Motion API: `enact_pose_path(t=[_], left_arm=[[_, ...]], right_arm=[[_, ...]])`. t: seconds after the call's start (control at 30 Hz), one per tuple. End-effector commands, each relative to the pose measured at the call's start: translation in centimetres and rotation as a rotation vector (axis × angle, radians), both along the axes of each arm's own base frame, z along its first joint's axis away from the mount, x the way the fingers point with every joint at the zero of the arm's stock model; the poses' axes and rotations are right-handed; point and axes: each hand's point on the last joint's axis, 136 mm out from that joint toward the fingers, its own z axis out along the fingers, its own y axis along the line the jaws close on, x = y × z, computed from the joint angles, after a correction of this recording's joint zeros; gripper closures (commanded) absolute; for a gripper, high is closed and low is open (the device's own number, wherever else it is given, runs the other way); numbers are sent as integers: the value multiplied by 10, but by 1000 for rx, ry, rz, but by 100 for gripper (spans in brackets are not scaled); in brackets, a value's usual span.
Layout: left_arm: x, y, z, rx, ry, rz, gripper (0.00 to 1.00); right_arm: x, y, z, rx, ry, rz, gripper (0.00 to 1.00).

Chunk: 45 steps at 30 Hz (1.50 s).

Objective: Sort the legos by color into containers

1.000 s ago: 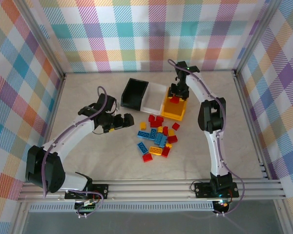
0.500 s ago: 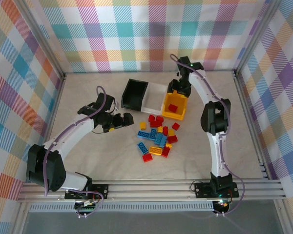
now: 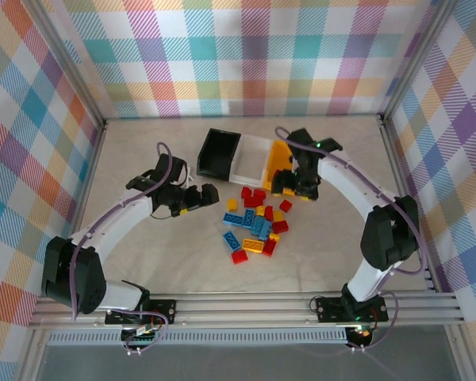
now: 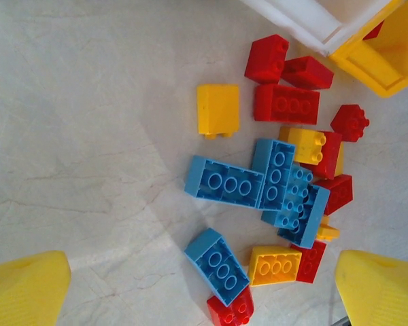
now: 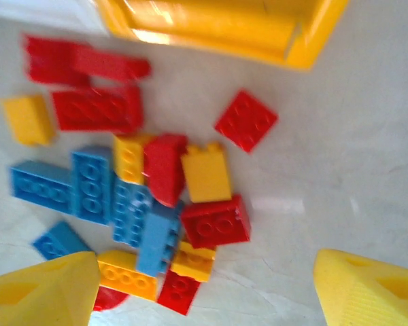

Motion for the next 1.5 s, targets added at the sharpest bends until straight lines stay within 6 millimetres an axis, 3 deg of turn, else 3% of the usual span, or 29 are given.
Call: enact_pose_path(t=[0.0, 0.17, 0.5, 1.17, 1.47], left_arm=[[-11, -2, 7, -28, -10, -7, 0], [-21, 2, 4, -23, 0, 0, 0], [-30, 10, 6, -6, 1, 29, 0], [-28, 13, 2, 17, 11, 40, 0], [-26, 13, 2, 15, 13, 50, 0]], right_arm=[[-25, 12, -20, -2, 37, 12, 20], [-52, 13, -50, -22, 86, 61, 24], [-49, 16, -82, -46, 113, 118, 26], [-29, 5, -103, -96, 113, 114, 31], [-20, -2, -103, -96, 97, 91, 38]])
